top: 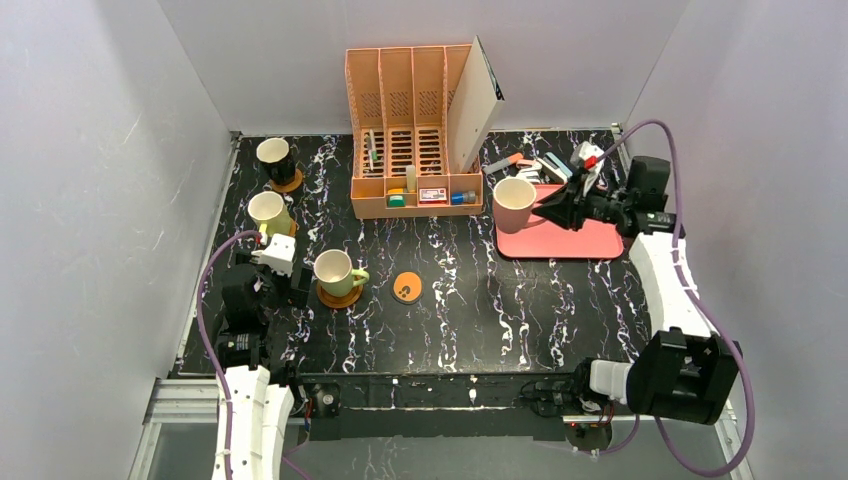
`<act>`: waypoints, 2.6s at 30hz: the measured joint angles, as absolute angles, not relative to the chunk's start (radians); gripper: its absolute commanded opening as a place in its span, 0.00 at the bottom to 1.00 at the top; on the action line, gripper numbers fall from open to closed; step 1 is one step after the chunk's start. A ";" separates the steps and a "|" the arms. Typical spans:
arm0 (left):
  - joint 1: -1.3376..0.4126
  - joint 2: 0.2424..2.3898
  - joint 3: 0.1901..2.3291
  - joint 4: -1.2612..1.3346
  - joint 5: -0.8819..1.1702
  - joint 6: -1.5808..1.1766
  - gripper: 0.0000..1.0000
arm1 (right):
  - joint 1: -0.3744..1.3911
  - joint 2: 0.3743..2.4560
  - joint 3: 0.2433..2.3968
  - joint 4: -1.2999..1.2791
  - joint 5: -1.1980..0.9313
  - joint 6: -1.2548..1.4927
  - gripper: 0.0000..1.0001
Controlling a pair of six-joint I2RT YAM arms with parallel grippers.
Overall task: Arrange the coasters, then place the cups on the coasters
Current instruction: Pick up the cup from the tray, then place the cup on the coaster.
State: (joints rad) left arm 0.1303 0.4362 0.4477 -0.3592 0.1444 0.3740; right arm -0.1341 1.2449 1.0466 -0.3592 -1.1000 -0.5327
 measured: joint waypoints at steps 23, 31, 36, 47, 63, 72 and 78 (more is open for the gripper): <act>0.132 0.438 0.448 -0.352 0.138 0.374 0.98 | 0.282 1.407 0.802 0.078 -1.004 -0.355 0.01; 0.132 0.438 0.448 -0.352 0.138 0.374 0.98 | 0.311 1.508 0.802 0.046 -0.953 -0.440 0.01; 0.132 0.438 0.448 -0.352 0.138 0.374 0.98 | 0.311 1.513 0.804 0.016 -0.965 -0.511 0.01; 0.132 0.438 0.448 -0.352 0.138 0.374 0.98 | 0.311 1.540 0.863 -0.125 -0.972 -0.665 0.14; 0.134 0.438 0.448 -0.352 0.138 0.374 0.98 | 0.335 1.580 0.907 -0.231 -0.905 -0.764 0.29; 0.135 0.438 0.448 -0.352 0.138 0.374 0.98 | 0.377 1.580 0.915 -0.237 -0.810 -0.756 0.39; 0.135 0.438 0.448 -0.352 0.138 0.374 0.98 | 0.398 1.604 0.916 -0.237 -0.766 -0.755 0.40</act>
